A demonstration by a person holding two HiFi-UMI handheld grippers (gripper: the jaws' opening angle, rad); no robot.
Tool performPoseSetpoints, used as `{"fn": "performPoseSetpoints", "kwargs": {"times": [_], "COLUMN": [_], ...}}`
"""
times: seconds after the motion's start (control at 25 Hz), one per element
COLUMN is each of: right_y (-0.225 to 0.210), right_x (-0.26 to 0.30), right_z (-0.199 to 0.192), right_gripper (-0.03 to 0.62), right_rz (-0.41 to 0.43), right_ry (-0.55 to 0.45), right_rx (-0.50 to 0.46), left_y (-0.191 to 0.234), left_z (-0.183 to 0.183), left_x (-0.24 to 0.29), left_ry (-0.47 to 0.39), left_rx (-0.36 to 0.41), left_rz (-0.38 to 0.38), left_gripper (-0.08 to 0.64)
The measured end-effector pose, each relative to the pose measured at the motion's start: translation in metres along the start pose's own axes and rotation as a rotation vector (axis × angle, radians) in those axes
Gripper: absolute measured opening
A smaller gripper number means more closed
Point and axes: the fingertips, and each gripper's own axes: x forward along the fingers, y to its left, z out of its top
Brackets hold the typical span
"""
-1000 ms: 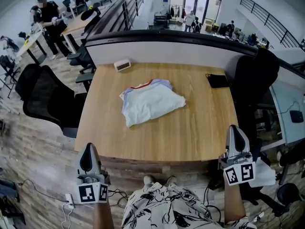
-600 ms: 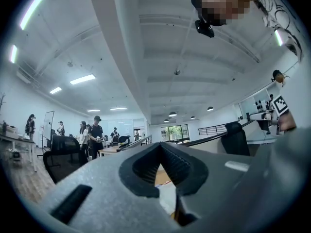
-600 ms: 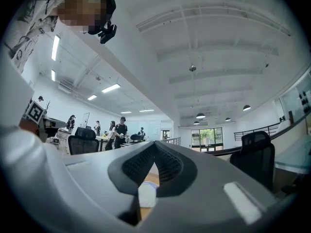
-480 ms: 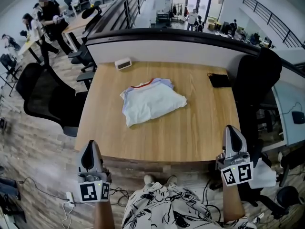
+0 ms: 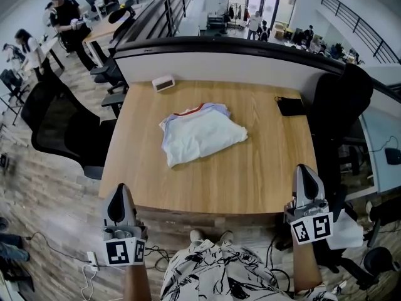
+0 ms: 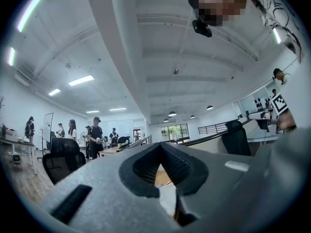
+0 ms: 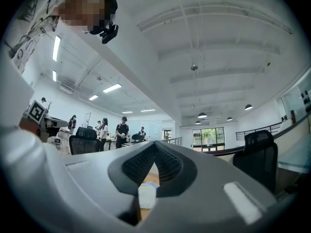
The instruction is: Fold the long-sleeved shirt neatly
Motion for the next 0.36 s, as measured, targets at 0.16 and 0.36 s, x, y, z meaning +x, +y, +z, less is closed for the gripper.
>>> {"fn": "performPoseSetpoints", "kwargs": {"times": [0.16,0.36], "right_y": [0.002,0.003], "right_x": [0.004,0.0067], "right_z": [-0.0005,-0.0034], "right_gripper": [0.011,0.011], "right_rz": [0.004,0.009], "right_ry": [0.001,0.005], "right_rx": [-0.001,-0.001], "left_y": [0.0021,0.0026], "left_z": [-0.0006,-0.0031], "left_x": [0.0015,0.0022], "left_ry": [0.0,0.001], "left_rx": [0.001,0.004], "left_rz": [0.002,0.002], "left_gripper": [0.006,0.006]}}
